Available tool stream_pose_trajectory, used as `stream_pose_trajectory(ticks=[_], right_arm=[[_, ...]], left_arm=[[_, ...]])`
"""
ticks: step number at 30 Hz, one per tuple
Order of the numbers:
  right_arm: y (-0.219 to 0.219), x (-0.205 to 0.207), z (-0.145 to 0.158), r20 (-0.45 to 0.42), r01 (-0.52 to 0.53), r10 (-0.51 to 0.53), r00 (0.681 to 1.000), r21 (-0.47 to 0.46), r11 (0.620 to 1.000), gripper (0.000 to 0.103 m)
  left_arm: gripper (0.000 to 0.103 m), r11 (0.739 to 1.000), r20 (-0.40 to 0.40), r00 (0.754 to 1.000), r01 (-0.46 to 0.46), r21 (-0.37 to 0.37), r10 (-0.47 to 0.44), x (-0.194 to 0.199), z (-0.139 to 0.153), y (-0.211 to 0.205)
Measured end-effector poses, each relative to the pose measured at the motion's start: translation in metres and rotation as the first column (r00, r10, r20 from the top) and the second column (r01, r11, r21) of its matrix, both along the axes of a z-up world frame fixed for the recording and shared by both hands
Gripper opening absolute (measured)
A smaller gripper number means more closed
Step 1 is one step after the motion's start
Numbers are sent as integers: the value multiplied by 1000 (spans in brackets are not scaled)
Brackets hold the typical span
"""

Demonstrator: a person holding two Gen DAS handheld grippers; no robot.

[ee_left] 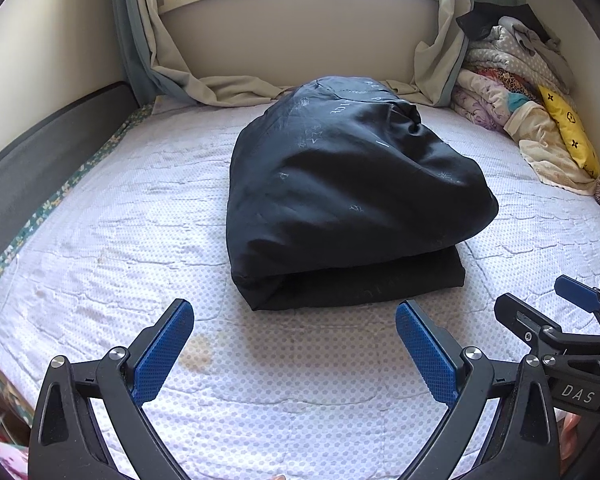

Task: Fold large clothes

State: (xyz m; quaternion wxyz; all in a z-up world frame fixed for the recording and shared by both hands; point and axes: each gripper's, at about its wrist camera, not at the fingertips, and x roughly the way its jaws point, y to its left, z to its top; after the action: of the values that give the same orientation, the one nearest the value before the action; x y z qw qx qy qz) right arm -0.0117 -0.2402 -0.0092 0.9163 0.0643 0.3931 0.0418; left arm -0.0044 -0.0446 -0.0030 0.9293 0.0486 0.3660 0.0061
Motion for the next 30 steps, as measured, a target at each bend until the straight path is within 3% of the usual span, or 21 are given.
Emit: stream_pose_trajectory(ticks=[30], right_arm=[[0,-1,-1,4,-2,2,1000,-9,1000,103]], left_arm=[[103,1000,-3,1000,-4,-10,3,0,1,0]])
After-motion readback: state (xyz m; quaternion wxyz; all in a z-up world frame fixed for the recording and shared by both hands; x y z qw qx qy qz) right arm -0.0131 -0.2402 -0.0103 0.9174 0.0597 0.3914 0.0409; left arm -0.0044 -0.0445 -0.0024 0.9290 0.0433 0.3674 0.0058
